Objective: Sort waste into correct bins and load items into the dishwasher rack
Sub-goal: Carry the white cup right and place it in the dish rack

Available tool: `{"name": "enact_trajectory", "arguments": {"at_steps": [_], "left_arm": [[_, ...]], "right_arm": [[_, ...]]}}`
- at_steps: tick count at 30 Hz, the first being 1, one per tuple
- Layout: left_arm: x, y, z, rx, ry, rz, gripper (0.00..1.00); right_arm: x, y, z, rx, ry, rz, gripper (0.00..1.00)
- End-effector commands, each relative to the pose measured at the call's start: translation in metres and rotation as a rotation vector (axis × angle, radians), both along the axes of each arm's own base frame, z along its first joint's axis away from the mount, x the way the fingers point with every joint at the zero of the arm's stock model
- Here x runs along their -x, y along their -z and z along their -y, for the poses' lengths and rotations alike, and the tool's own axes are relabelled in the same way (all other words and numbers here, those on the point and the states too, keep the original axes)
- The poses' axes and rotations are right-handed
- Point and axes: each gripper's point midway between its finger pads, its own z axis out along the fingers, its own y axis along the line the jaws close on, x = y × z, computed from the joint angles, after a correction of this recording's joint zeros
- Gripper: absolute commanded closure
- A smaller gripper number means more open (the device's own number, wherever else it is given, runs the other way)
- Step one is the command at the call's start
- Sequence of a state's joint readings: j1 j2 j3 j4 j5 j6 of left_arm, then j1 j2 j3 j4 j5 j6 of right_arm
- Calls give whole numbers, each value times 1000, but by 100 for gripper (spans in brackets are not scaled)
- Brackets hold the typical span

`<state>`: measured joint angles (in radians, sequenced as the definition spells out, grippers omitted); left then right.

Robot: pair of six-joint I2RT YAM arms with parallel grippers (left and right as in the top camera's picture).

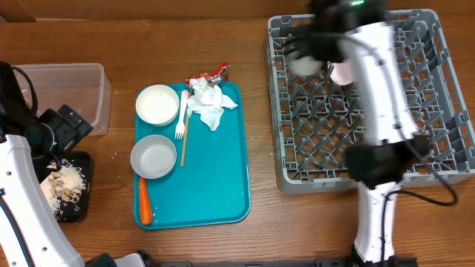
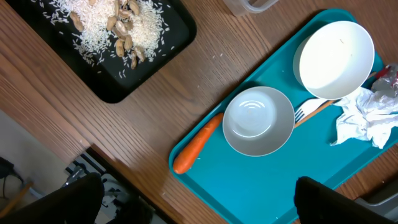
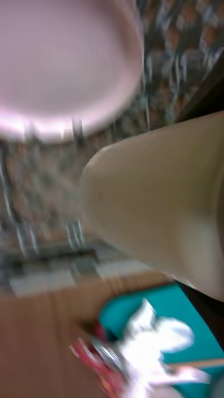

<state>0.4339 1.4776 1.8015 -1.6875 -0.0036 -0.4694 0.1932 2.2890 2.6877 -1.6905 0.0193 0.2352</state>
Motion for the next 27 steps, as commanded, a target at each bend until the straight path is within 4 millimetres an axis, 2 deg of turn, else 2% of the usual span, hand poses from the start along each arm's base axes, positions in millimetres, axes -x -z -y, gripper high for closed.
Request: {"name": "enact_trajectory", "arguments": {"at_steps": [1, 7, 10, 12, 15, 17, 23, 25, 27], "left_arm": [[0, 3, 0, 10, -13, -8, 0], [0, 3, 0, 10, -13, -8, 0], [0, 3, 0, 10, -13, -8, 0], [0, 3, 0, 10, -13, -8, 0], [0, 3, 0, 10, -13, -8, 0], [0, 3, 0, 10, -13, -8, 0], [0, 3, 0, 10, -13, -8, 0], [0, 3, 0, 10, -13, -8, 0], [0, 3, 0, 10, -13, -8, 0]], "right_arm": [[-4, -30, 77, 15, 178, 77, 70], [5, -30, 182, 15, 423, 74, 69], [15, -26, 221, 13, 509, 61, 69], [22, -22, 239, -15, 548, 47, 69], [28, -15, 255, -35, 587, 27, 69], [31, -6, 261, -36, 601, 4, 66], [31, 20, 255, -40, 589, -65, 58], [31, 27, 252, -42, 584, -86, 51], [33, 30, 250, -43, 582, -99, 27]]}}
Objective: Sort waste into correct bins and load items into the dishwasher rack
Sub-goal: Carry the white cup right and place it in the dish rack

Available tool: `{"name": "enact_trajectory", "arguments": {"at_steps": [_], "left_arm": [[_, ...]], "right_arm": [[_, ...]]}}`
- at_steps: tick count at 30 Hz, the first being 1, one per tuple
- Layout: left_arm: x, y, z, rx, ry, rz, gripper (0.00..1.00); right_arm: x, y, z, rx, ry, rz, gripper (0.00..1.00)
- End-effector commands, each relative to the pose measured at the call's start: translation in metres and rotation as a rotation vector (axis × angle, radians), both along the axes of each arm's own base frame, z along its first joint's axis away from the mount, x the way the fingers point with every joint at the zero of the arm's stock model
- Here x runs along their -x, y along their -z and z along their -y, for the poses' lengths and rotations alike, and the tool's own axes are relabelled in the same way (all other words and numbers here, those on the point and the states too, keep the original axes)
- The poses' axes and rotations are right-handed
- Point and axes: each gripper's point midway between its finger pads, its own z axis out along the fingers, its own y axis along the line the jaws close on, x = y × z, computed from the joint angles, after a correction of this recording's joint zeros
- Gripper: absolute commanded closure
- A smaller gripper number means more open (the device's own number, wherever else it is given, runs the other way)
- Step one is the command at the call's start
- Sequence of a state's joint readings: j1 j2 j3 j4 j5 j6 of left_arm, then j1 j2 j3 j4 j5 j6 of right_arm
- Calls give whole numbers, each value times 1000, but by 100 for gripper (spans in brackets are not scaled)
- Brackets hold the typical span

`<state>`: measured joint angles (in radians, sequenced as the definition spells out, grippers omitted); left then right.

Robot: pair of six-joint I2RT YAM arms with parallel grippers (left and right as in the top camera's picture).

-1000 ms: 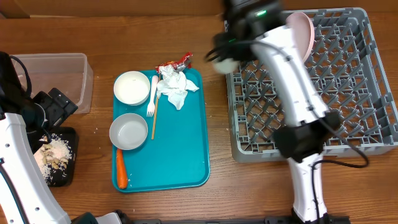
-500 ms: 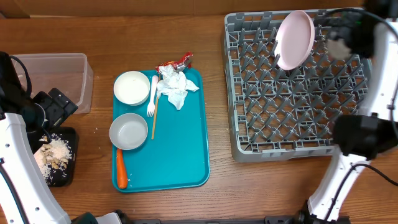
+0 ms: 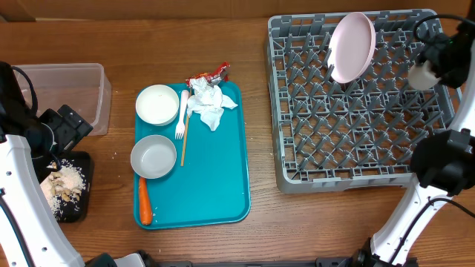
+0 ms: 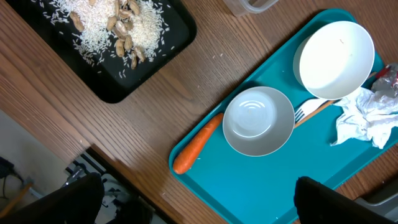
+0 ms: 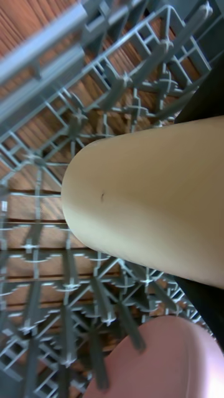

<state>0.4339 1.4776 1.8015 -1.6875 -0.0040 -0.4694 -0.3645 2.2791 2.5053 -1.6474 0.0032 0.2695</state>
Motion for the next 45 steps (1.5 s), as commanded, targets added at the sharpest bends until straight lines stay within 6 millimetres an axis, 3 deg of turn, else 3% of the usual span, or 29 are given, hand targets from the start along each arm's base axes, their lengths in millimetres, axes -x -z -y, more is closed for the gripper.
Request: {"name": "enact_trajectory", "arguments": {"at_steps": [1, 2, 4, 12, 17, 20, 23, 28, 33, 38, 41, 42, 45], "left_arm": [[0, 3, 0, 11, -13, -8, 0], [0, 3, 0, 11, -13, -8, 0], [0, 3, 0, 11, -13, -8, 0], [0, 3, 0, 11, -13, -8, 0], [0, 3, 0, 11, -13, -8, 0], [0, 3, 0, 11, -13, -8, 0], [0, 3, 0, 11, -13, -8, 0], [0, 3, 0, 10, -13, -8, 0], [0, 3, 0, 11, -13, -8, 0], [0, 3, 0, 10, -13, -8, 0], [0, 3, 0, 11, -13, -8, 0], [0, 3, 0, 11, -13, -8, 0], [0, 3, 0, 11, -13, -8, 0]], "right_arm": [[3, -13, -5, 1, -2, 29, 18], [3, -13, -5, -1, -2, 26, 11], [4, -13, -7, -7, -2, 21, 7], [10, -14, -18, -66, -2, 8, 5], [7, -41, -46, -129, -55, 92, 5], [6, -68, -81, -161, -168, 169, 6], [9, -97, -131, -195, -289, 237, 6], [15, -108, -227, -191, -558, 254, 5], [13, -87, -324, -177, -789, 249, 2], [16, -40, -416, -185, -997, 233, 0], [21, -6, -451, -176, -1062, 206, 0], [21, 17, -466, -135, -1088, 187, 0], [20, 54, -481, -60, -1116, 159, 0]]}}
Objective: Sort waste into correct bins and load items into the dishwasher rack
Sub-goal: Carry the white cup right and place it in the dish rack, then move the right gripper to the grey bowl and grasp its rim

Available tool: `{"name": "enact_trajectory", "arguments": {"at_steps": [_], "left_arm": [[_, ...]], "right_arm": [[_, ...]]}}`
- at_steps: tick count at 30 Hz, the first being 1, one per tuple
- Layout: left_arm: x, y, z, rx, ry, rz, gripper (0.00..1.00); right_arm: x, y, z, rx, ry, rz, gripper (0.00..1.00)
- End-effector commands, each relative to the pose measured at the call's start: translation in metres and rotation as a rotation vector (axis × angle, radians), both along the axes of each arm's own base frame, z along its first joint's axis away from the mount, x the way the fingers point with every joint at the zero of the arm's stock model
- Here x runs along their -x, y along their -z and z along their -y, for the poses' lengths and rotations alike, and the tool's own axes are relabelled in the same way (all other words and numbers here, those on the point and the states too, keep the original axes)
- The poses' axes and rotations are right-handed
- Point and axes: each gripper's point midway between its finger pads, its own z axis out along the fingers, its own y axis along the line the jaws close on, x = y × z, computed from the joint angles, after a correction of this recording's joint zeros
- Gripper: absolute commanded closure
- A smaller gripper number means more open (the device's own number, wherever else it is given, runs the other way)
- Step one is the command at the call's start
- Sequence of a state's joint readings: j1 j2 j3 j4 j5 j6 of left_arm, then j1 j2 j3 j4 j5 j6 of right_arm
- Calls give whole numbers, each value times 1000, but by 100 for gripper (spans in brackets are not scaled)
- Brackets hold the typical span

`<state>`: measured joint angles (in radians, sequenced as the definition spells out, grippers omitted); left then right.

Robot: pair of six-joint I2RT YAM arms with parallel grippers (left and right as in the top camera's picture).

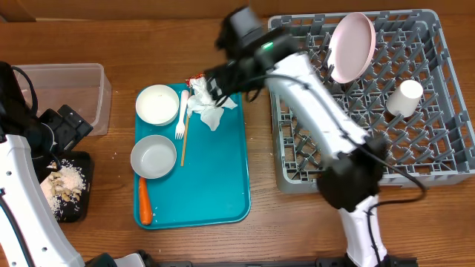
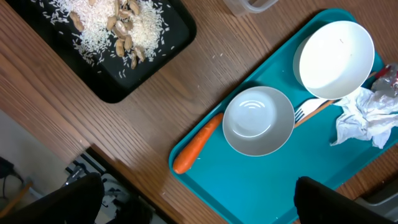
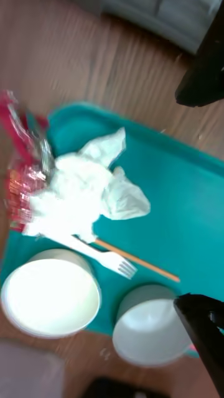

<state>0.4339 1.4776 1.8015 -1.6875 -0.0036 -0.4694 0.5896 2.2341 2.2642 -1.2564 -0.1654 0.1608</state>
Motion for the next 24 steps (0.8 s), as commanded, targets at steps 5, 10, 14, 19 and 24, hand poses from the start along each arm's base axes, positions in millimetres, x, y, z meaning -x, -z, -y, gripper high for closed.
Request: {"name": "enact_trajectory", "arguments": {"at_steps": [5, 10, 14, 19, 24], "left_arm": [[0, 3, 0, 10, -13, -8, 0], [0, 3, 0, 10, -13, -8, 0], [0, 3, 0, 10, -13, -8, 0], [0, 3, 0, 10, -13, -8, 0], [0, 3, 0, 10, -13, -8, 0]], "right_arm": [[-4, 79, -20, 140, -30, -1, 0], [-9, 93, -22, 146, -24, -3, 0], [-10, 91, -22, 142, -20, 0, 0], [-13, 61, -20, 104, 42, -4, 0], [7, 14, -45, -62, -26, -62, 0]]}}
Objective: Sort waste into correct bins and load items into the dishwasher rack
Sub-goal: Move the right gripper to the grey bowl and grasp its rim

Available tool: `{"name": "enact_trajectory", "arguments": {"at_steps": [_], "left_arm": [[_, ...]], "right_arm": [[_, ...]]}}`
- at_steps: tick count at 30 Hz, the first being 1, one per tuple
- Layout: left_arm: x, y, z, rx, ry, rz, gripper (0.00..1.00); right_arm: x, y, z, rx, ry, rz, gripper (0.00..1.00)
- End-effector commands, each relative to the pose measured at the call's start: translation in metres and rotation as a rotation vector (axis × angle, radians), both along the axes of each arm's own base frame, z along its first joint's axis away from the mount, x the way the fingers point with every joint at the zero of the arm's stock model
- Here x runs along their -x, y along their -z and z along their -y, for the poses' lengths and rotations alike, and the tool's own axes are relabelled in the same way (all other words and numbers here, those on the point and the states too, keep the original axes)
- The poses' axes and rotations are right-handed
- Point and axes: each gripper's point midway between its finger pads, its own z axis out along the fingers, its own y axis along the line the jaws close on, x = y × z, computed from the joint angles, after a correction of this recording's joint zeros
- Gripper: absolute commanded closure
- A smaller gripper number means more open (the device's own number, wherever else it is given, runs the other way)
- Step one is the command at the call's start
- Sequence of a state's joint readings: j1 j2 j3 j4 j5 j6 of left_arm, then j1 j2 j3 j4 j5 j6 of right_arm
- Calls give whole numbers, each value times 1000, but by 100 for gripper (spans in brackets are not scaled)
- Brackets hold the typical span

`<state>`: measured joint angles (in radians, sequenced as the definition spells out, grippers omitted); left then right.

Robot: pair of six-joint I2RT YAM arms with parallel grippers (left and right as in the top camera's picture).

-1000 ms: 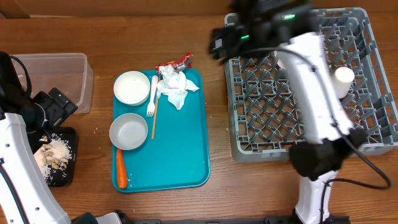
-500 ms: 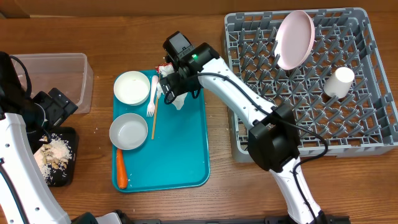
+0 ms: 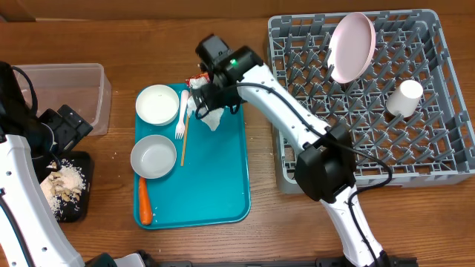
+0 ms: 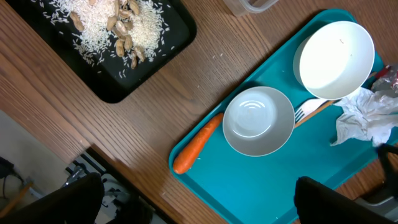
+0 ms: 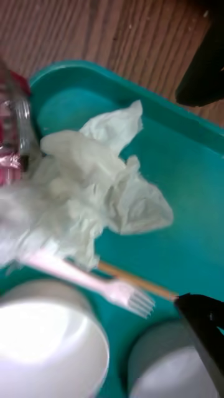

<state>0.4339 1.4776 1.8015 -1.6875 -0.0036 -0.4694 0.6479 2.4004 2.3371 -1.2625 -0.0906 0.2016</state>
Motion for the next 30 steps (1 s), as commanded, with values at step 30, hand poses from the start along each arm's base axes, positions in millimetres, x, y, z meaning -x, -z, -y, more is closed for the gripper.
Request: {"name": "enact_trajectory", "arguments": {"at_steps": [30], "left_arm": [[0, 3, 0, 10, -13, -8, 0]], "right_arm": [[111, -17, -96, -10, 129, -42, 11]]}}
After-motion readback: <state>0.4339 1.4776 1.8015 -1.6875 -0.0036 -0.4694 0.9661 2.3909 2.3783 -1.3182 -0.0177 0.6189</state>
